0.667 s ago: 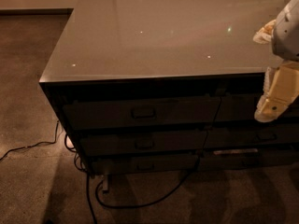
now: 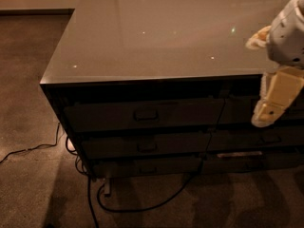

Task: Open top drawer

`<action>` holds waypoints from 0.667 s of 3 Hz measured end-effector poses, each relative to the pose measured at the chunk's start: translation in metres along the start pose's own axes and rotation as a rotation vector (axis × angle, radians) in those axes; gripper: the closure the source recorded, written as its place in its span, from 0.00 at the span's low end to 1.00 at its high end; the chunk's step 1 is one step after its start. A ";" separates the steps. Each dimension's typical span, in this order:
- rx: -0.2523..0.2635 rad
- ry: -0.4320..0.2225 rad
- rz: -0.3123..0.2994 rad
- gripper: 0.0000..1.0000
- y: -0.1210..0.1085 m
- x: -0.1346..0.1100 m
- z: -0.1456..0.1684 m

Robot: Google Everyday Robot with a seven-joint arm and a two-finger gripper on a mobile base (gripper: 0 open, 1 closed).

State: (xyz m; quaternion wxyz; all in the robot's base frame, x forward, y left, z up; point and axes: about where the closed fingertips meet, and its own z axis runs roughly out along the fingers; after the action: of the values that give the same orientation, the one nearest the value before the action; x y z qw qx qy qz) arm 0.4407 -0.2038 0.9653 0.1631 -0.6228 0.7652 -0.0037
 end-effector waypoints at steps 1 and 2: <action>-0.149 -0.107 -0.049 0.00 0.015 -0.012 0.044; -0.268 -0.184 -0.082 0.00 0.035 -0.027 0.083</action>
Offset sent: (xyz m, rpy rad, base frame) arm -0.0203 0.0796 -0.1281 0.2986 0.3300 0.2757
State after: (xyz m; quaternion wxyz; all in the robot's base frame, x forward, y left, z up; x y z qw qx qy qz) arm 0.4331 -0.1533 0.8856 0.1475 -0.6675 0.7146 0.1485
